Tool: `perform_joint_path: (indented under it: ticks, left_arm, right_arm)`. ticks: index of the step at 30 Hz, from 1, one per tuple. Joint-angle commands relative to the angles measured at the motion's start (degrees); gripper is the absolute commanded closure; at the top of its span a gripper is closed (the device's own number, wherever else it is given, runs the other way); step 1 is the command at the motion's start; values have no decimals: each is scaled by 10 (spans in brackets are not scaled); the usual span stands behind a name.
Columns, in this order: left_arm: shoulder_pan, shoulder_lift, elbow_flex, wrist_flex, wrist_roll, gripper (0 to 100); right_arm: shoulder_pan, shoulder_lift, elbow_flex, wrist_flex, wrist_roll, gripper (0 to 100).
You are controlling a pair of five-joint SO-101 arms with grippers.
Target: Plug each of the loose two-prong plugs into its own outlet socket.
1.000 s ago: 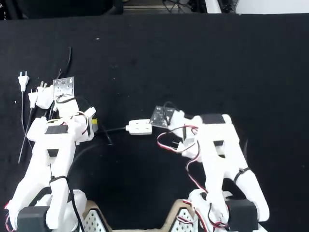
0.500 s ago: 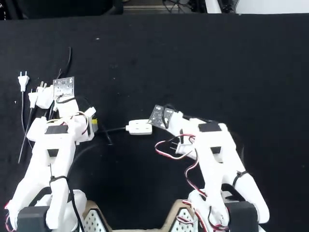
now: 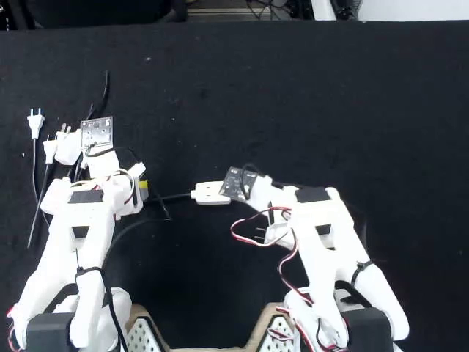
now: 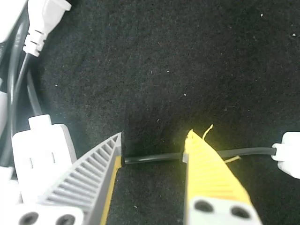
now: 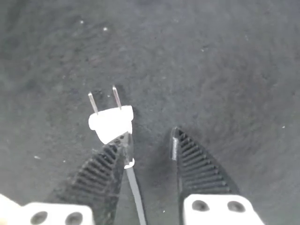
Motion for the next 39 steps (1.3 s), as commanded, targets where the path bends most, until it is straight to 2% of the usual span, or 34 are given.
perform_joint_path:
  ticks: [1, 8, 14, 18, 24, 32, 39]
  left_arm:
    - [5, -18, -4, -9, 3, 784]
    - [5, -18, -4, -9, 3, 784]
    - [5, -18, -4, -9, 3, 784]
    - [4, -18, -4, -9, 3, 784]
    - [4, -18, -6, -9, 3, 784]
    - [4, -17, -6, -9, 3, 784]
    - [2, -17, -6, -9, 3, 784]
  right_arm:
    - [-11, -9, -21, 13, -29, 851]
    - [-21, -9, -56, 42, -113, 851]
    - [-22, -10, -89, 92, -114, 851]
    - [-23, -10, -91, 120, -69, 851]
    - [-22, -19, -38, 130, 48, 851]
    - [-24, -209, 56, 120, 61, 851]
    - [-80, -378, 202, 75, 56, 851]
